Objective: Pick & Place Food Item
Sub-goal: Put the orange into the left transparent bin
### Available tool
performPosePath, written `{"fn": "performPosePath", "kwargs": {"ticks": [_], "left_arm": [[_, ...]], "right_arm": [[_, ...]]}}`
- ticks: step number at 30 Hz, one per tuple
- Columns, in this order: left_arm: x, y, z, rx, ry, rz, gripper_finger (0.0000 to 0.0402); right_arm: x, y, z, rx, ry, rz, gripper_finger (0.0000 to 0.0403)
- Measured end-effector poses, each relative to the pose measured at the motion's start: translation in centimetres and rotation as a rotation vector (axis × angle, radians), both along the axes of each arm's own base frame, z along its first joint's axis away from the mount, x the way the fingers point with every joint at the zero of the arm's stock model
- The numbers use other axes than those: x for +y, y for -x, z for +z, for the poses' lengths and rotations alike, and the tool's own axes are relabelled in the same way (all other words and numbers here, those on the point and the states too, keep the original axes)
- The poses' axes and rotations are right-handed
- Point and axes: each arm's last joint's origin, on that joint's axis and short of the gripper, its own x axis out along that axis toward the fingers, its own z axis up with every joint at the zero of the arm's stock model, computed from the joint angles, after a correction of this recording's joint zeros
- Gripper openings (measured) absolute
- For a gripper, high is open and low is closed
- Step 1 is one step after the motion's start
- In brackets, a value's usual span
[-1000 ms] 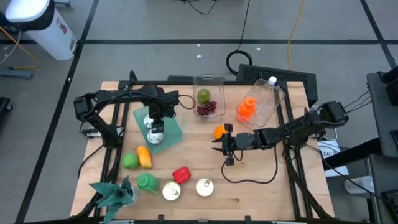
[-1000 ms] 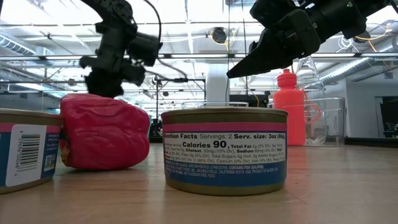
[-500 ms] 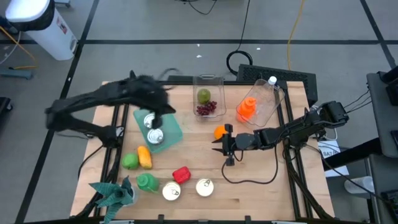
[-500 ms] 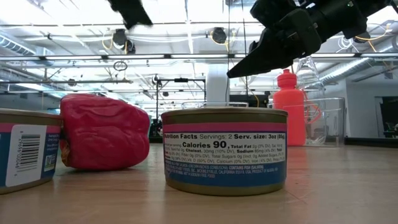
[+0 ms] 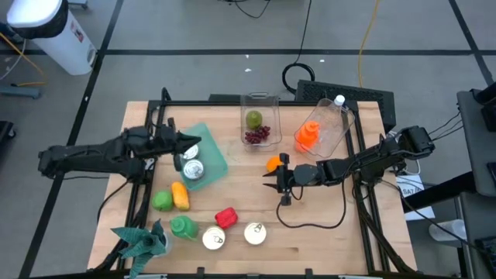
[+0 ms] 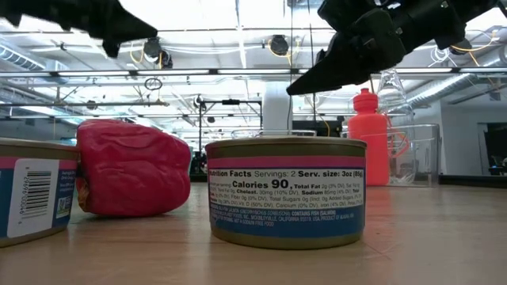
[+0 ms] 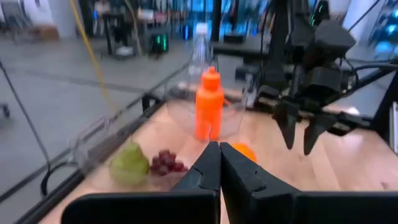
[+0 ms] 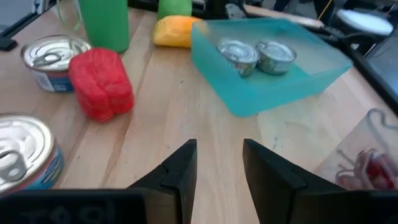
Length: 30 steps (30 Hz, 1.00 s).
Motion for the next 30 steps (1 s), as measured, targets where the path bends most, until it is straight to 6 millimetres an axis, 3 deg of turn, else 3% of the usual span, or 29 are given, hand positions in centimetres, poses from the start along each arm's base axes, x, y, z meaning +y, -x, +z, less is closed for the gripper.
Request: {"fn": "performPosePath", "kwargs": {"ticks": [8, 18, 30], "left_arm": [[0.2, -0.3, -4.5, -0.018, -0.038, -0.007, 0.0004], [1.0, 0.1, -5.1, 0.048, -0.036, 0.026, 0.0002], [1.1, 0.0, -4.5, -0.004, -0.089, 0.032, 0.0008]], "right_arm": [[0.0, -0.2, 0.3, -0.032, 0.092, 0.038, 0.0118], [0.0, -0.2, 0.5, -0.045, 0.227, 0.095, 0.0118], [0.0, -0.3, 0.7, -0.052, 0.310, 0.125, 0.0118]]}}
